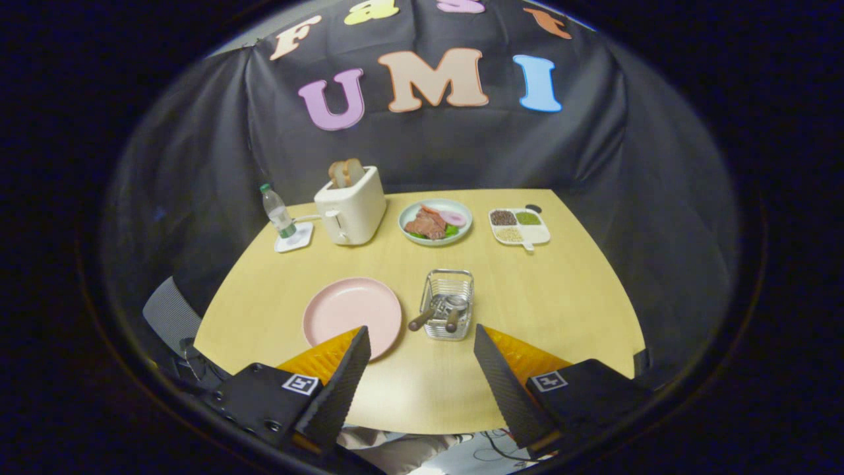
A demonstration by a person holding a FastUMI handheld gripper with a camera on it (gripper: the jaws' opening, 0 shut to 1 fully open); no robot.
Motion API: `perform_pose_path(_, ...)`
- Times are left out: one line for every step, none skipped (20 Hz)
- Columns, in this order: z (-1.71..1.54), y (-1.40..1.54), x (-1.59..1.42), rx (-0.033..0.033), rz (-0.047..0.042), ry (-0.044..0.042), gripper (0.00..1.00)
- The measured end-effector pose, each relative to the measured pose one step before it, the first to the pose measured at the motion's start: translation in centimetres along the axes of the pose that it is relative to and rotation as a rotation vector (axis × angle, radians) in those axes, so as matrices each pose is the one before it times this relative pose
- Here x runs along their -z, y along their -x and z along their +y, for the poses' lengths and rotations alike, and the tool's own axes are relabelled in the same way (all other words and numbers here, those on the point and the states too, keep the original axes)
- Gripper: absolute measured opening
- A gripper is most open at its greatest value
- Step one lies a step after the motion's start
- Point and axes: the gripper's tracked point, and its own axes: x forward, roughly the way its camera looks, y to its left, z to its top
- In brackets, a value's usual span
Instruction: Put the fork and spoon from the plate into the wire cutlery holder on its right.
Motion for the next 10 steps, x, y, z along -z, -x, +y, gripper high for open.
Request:
perform_pose_path(0.825, 0.38, 0.279, -0.00287, -0.03654, -0.00318, 1.0)
perform_pose_path(1.106, 0.481, -0.137, -0.00689, -0.04385, -0.00521, 1.0)
perform_pose_path(1.061, 0.385, -0.532, -0.00587, -0.05386, -0.00467, 1.0)
perform_pose_path(0.833, 0.321, -0.505, -0.0072, -0.05469, -0.00346, 1.0)
perform_pose_path(0.829, 0.216, -0.707, -0.00519, -0.04734, -0.00098, 1.0)
perform_pose_path(0.749, 0.181, -0.66, -0.00221, -0.04092, 0.00102, 1.0)
perform_pose_path(0.555, 0.137, -0.707, 0.00357, -0.03564, 0.00369, 1.0)
perform_pose_path(0.122, 0.212, -0.842, 0.01109, -0.03853, 0.00389, 1.0)
perform_pose_path(0.273, 0.187, -1.085, 0.01001, -0.03858, 0.00484, 1.0)
perform_pose_path(0.417, 0.347, -1.052, 0.00659, -0.03616, 0.0058, 1.0)
